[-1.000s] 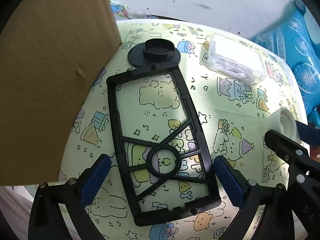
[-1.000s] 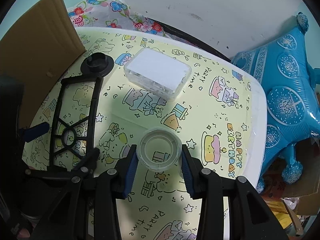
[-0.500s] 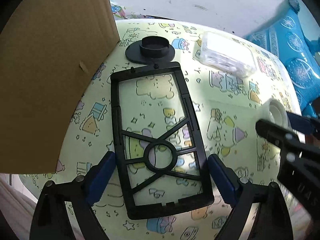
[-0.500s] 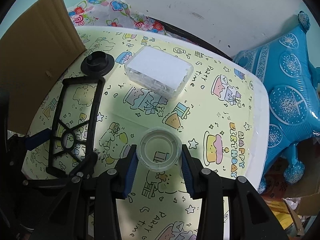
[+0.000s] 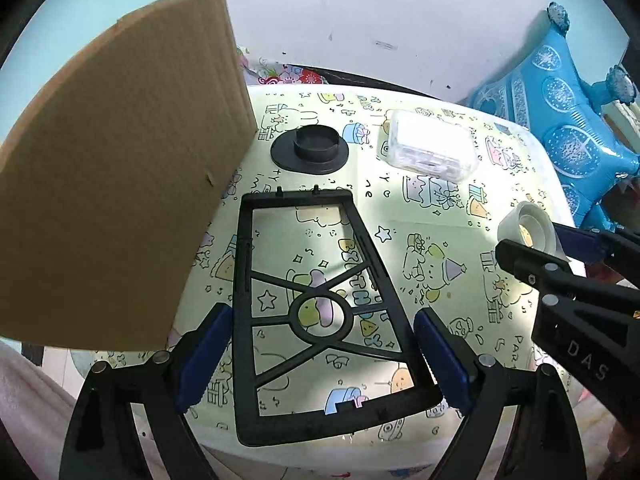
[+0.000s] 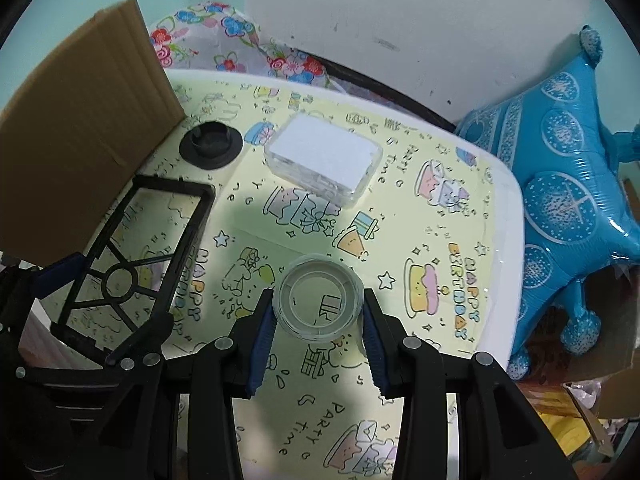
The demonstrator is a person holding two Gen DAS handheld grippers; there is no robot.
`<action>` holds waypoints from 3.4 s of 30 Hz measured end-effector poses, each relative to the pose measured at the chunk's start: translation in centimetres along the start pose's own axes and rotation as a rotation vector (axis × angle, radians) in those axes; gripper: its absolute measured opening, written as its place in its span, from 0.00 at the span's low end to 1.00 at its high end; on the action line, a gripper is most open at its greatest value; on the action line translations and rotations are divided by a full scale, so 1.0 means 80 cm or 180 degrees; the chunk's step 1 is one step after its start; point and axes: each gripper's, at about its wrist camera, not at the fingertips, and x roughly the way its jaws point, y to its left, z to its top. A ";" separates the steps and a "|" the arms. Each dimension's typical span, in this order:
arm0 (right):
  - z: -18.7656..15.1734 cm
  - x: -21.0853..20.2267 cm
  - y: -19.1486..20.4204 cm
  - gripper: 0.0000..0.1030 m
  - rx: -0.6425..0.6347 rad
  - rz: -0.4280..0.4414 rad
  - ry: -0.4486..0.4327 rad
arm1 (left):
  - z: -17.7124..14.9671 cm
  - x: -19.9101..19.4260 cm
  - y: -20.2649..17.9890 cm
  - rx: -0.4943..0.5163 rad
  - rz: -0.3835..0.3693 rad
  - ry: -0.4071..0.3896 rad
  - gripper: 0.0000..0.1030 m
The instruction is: Organize objects
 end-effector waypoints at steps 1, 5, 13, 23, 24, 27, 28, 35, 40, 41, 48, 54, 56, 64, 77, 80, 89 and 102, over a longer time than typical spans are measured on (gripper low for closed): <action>0.000 -0.004 0.000 0.42 0.0012 0.0000 -0.0019 | -0.004 -0.004 -0.001 0.0000 -0.0007 -0.0006 0.89; -0.006 -0.019 0.004 0.42 0.0038 0.0021 -0.0091 | -0.030 -0.045 0.001 0.0030 -0.0030 -0.0099 0.89; -0.011 -0.035 0.005 0.42 0.0126 0.0038 -0.0173 | -0.034 -0.067 0.004 0.0025 -0.0036 -0.0186 0.55; -0.003 -0.057 -0.002 0.42 0.0100 -0.0037 -0.0296 | -0.028 -0.054 -0.007 0.0042 -0.0207 -0.0033 0.96; -0.004 -0.057 -0.003 0.42 0.0106 -0.0051 -0.0295 | -0.029 -0.051 -0.008 -0.0055 -0.0276 -0.0023 1.00; -0.011 -0.052 -0.010 0.42 0.0141 -0.0080 -0.0246 | -0.029 -0.038 -0.022 -0.0075 -0.0199 0.0068 1.00; -0.013 -0.051 -0.012 0.42 0.0140 -0.0089 -0.0228 | -0.029 -0.033 -0.028 -0.0058 -0.0128 0.0093 1.00; -0.023 -0.032 -0.038 0.42 0.0143 -0.0099 -0.0103 | -0.036 -0.006 -0.052 -0.0209 -0.0055 0.0178 1.00; -0.025 -0.019 -0.050 0.42 0.0100 -0.0064 -0.0031 | -0.039 0.002 -0.068 -0.0318 -0.0071 0.0212 1.00; -0.026 -0.017 -0.052 0.42 0.0085 -0.0060 -0.0017 | -0.039 0.005 -0.072 -0.0334 -0.0066 0.0231 1.00; -0.028 0.000 -0.066 0.42 0.0034 0.0027 0.0074 | -0.051 0.034 -0.078 -0.0571 0.0000 0.0410 1.00; -0.026 0.009 -0.065 0.42 0.0017 0.0080 0.0096 | -0.059 0.039 -0.075 -0.0611 0.0088 0.0320 1.00; -0.026 0.011 -0.063 0.42 0.0006 0.0090 0.0107 | -0.061 0.039 -0.074 -0.0597 0.0136 0.0338 0.98; -0.024 0.010 -0.058 0.42 -0.0020 0.0092 0.0084 | -0.057 0.033 -0.068 -0.0612 0.0080 0.0475 0.86; -0.018 -0.016 -0.047 0.42 0.0024 0.0072 -0.0035 | -0.042 -0.041 -0.051 -0.0463 0.0037 0.0108 0.86; -0.009 -0.036 -0.040 0.42 0.0041 0.0027 -0.0143 | -0.027 -0.067 -0.043 -0.0413 0.0024 -0.0037 0.86; 0.029 -0.114 -0.009 0.42 0.0101 -0.0026 -0.0511 | 0.011 -0.144 0.003 -0.0341 0.0043 -0.0470 0.86; 0.107 -0.167 0.075 0.42 0.0077 0.0057 -0.0779 | 0.060 -0.186 0.115 -0.0376 0.0127 -0.0681 0.86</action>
